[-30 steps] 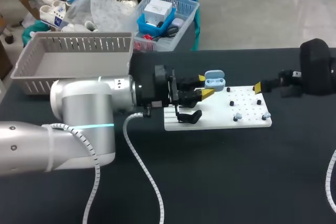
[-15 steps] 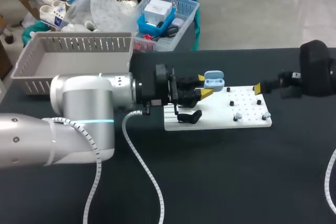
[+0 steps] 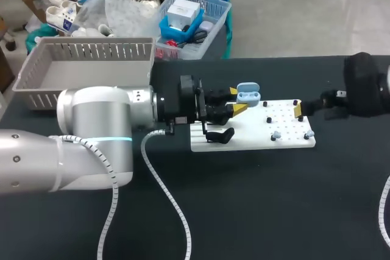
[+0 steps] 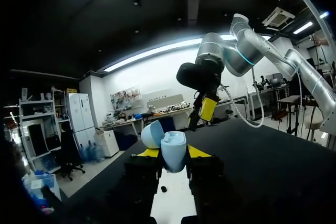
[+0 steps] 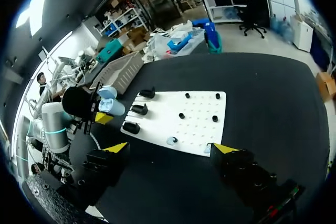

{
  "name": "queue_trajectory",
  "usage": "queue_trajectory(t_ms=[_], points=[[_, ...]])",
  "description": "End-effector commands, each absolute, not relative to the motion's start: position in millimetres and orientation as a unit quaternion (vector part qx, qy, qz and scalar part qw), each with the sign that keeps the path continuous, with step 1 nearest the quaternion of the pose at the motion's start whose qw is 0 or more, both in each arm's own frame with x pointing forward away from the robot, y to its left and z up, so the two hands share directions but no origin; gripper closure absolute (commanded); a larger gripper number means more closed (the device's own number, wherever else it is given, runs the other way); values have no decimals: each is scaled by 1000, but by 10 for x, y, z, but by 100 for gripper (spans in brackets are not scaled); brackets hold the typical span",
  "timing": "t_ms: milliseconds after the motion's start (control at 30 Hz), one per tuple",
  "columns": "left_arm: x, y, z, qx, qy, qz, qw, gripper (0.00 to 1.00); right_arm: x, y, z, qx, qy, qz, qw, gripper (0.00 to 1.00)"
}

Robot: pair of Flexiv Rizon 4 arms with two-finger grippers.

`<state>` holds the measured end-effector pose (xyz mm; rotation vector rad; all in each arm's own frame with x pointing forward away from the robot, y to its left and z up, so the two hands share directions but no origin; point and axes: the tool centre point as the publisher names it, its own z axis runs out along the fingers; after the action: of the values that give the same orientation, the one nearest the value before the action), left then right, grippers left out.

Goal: Pick up each earbud case from the left stands, insert the matching earbuds, close the lid, and place the case in the box.

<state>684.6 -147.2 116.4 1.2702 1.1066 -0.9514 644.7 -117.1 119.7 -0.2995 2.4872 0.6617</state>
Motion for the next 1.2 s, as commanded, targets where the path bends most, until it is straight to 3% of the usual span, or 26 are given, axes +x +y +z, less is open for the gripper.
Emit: queue_trajectory(t_ms=[33, 867, 1200], points=[[6828, -1475, 1163, 539, 472, -403, 570, 100, 6447, -1177, 1242, -116, 930, 213, 275, 0], [6828, -1475, 1163, 539, 472, -403, 570, 100, 6348, -1650, 663, -226, 949, 76, 207, 0], [6828, -1475, 1163, 539, 472, -403, 570, 100, 6472, -1779, 574, -252, 941, 23, 224, 0]])
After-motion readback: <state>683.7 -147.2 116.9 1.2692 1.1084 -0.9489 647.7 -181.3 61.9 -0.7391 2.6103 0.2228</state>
